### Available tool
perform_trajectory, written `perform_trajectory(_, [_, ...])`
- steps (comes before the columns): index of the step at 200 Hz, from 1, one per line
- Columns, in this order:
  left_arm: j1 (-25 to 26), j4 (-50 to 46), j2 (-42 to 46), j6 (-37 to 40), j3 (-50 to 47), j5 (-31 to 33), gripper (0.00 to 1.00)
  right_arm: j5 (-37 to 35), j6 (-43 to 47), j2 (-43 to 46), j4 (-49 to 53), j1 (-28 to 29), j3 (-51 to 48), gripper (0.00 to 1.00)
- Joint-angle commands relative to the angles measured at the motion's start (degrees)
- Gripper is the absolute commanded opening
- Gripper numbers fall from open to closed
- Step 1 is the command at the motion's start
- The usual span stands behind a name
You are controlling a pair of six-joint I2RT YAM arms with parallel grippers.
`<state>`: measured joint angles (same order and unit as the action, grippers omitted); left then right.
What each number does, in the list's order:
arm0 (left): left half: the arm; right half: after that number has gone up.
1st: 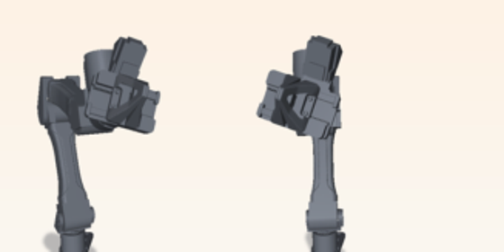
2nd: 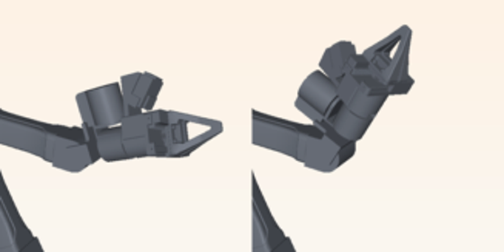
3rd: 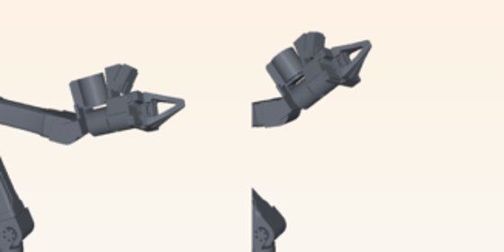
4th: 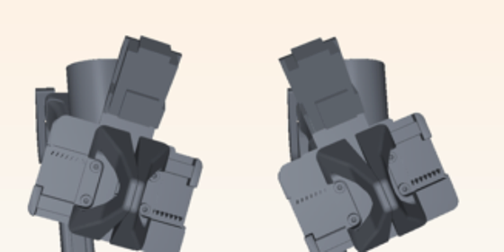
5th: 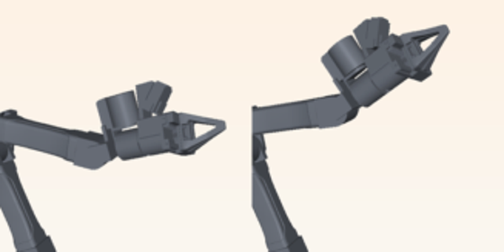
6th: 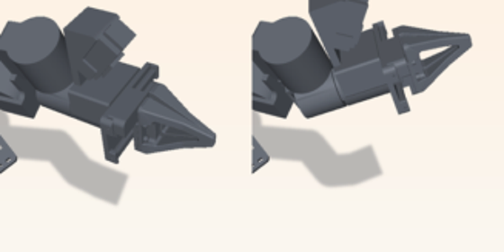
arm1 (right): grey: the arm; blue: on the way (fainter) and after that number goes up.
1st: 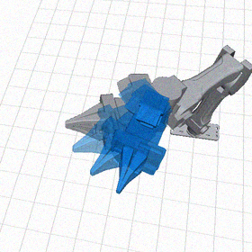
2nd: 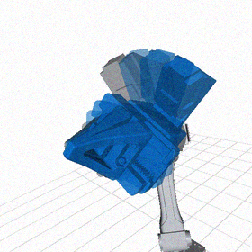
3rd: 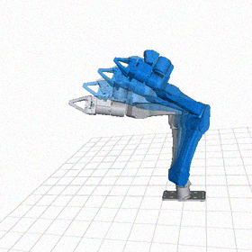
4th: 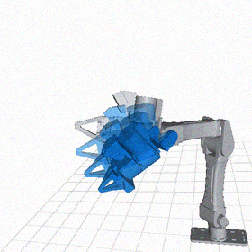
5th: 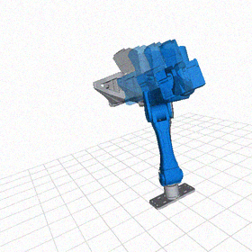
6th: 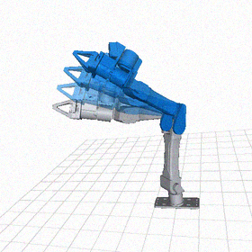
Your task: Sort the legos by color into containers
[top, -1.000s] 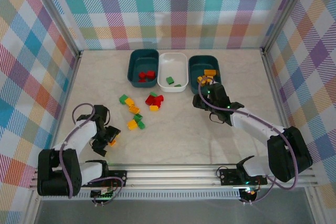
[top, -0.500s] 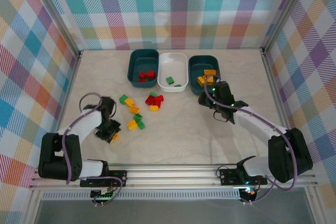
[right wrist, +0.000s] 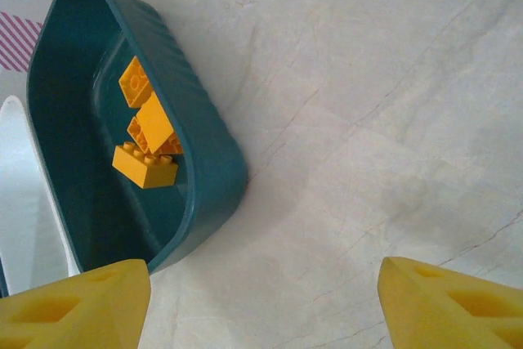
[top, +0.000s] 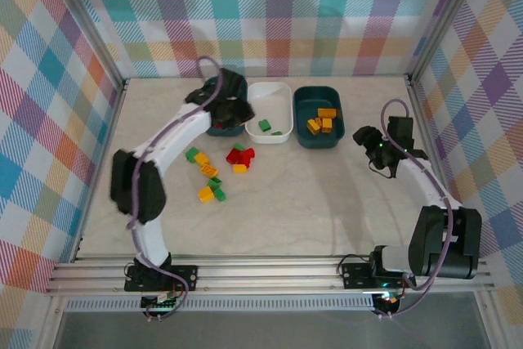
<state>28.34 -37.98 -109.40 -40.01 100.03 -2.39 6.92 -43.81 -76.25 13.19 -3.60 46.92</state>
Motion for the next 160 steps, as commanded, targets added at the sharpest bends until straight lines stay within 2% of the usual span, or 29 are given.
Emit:
perform_trajectory(1, [4.4,1.2,-8.7,9.0,11.9,-8.2,0.19,3.7,-2.0,-1.3,0.6,-0.6,-1.0,0.74])
perform_trajectory(35, [7.7,-0.9,-24.1,12.2,32.7,-16.7,0.18,3.0,-1.5,-1.0,1.1,-0.9,-1.9,0.73])
perform_trajectory(62, [8.3,-1.7,-32.3,10.6,43.4,-19.1,0.19,2.4,-0.5,0.5,1.1,-0.9,-2.9,0.73])
perform_trajectory(99, [9.2,4.8,-37.8,7.0,45.6,-23.3,0.27,3.1,-0.2,0.9,1.1,-0.8,-3.2,0.73])
perform_trajectory(144, [10.3,4.2,-44.8,5.5,52.0,-22.3,0.29,4.6,-0.5,4.1,-0.1,-0.8,-4.3,0.73])
perform_trajectory(154, [10.3,3.9,-44.8,4.9,52.1,-21.6,0.36,4.9,-0.4,5.1,-0.6,-0.9,-4.8,0.73])
perform_trajectory(160, [10.3,4.0,-44.9,4.7,52.1,-21.8,0.45,4.9,-0.2,5.4,-0.5,-0.8,-4.8,0.73])
